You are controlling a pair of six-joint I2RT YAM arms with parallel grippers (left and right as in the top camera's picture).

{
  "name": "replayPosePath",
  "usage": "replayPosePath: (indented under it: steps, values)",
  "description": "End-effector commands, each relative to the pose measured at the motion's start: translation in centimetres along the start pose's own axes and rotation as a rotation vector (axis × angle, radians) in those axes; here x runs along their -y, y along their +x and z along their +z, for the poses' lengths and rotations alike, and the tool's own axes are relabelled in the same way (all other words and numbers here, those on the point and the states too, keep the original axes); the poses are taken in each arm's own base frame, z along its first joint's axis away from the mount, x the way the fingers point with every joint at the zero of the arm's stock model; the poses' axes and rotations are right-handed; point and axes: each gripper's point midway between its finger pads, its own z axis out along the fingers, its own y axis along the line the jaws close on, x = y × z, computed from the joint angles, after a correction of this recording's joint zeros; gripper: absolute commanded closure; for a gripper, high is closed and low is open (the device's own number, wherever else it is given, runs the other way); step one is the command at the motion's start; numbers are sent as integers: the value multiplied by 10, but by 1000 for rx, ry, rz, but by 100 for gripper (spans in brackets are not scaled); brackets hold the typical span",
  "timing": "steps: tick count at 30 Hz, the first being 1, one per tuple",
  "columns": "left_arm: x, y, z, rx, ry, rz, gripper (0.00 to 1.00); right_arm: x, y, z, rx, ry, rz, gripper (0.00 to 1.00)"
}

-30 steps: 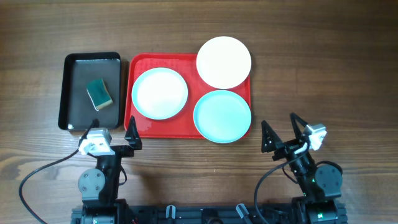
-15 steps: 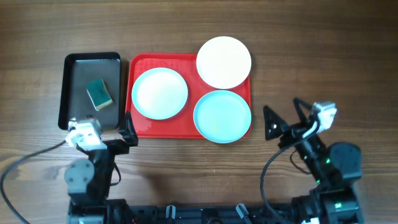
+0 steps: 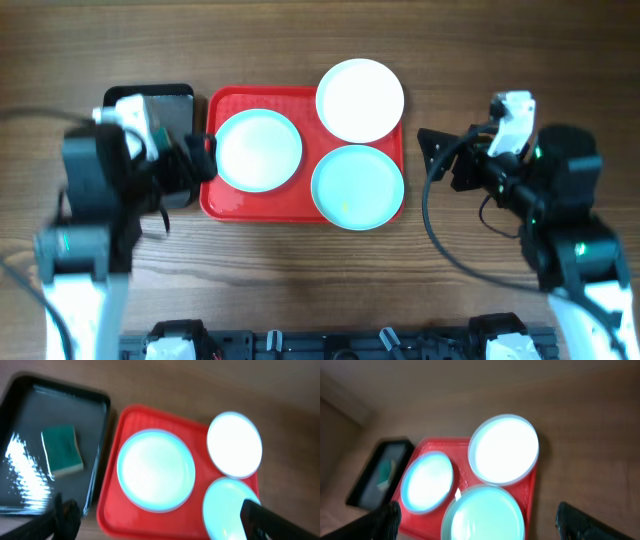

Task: Clean dirty plates on tray and stack at the side
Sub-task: 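Grasp the rim of the left light-blue plate with the right gripper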

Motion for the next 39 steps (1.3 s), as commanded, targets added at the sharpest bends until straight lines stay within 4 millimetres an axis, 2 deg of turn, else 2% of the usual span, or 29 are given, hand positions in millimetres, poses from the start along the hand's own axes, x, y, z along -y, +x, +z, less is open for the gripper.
replayPosePath:
  steps: [1, 5, 8, 11, 16, 19, 23, 26, 30, 33, 35, 39]
  values:
    - [13, -28, 8, -178, -14, -42, 0, -5, -13, 6, -103, 0, -85, 0]
    - [17, -42, 23, -248, -18, -58, 0, -1, -6, 14, -232, 19, -75, 0]
    - [21, -38, 35, -293, 11, -70, 0, 1, -7, 26, -247, 11, -58, 0]
    - [18, -35, 45, -316, 2, -76, 0, 2, 0, 37, -289, 0, 40, 0]
    - [17, -33, 47, -329, 2, -80, 0, 2, 5, 56, -320, -24, 64, 1]
    - [18, -34, 47, -325, 7, -79, 0, -5, 10, 71, -345, -34, 91, 3]
    - [20, -39, 48, -302, 14, -74, 0, -25, 19, 100, -394, -37, 81, 11]
    - [18, -42, 49, -292, 6, -71, 0, -45, 25, 124, -427, -12, 37, 13]
    - [4, -44, 49, -273, -76, -61, 0, -73, 27, 157, -456, 15, -25, 18]
    - [-17, -49, 48, -235, -204, -127, 0, -88, 32, 182, -474, 39, -61, 25]
    - [-30, -53, 46, -204, -286, -167, 0, -95, 41, 200, -490, 56, -76, 29]
    - [-50, -58, 43, -154, -411, -221, 1, -100, 77, 237, -540, 92, -62, 40]
